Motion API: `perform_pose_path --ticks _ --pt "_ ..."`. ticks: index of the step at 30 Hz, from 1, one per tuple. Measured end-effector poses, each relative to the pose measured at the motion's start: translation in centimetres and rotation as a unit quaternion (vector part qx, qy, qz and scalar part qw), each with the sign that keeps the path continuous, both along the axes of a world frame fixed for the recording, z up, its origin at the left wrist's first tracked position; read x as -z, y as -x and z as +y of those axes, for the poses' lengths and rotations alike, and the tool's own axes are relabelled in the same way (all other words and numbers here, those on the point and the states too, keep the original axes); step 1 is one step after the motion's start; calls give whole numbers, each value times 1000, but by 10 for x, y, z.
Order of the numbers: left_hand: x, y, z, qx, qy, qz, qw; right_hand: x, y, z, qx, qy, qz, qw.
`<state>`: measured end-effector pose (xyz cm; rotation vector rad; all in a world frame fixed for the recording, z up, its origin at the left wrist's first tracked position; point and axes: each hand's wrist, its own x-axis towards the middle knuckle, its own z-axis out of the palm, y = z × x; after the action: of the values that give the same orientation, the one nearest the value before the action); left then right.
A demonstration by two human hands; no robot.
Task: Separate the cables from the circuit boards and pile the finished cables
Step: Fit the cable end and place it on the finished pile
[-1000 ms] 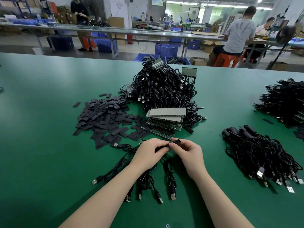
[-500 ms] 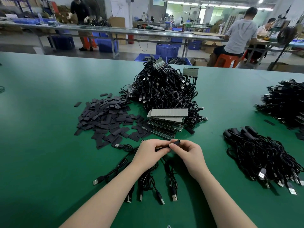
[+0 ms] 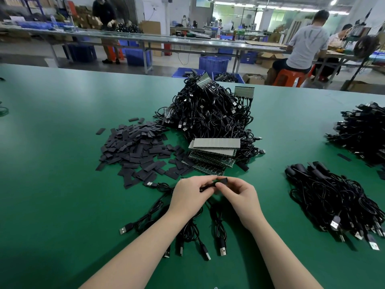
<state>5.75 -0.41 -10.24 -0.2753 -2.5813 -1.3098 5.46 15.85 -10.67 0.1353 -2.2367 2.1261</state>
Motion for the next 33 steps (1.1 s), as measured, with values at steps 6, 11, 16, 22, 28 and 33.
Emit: perform_pose_path --ticks 6,11,16,22,28,33 --pt "-3 8 -7 17 6 -66 998 2 2 -1 19 7 -4 1000" --pt "-3 7 -14 -15 96 -42 994 2 3 2 30 26 -11 999" --pt "-7 7 -8 -15 82 -39 996 2 3 5 36 47 -17 998" --pt "2 4 -6 1 76 -26 997 2 2 6 31 43 -18 998" --pt "3 4 -7 -7 25 -25 999 0 1 6 25 34 -26 999" --pt "5 4 -8 -8 9 -27 1000 -1 -1 5 15 22 -17 999"
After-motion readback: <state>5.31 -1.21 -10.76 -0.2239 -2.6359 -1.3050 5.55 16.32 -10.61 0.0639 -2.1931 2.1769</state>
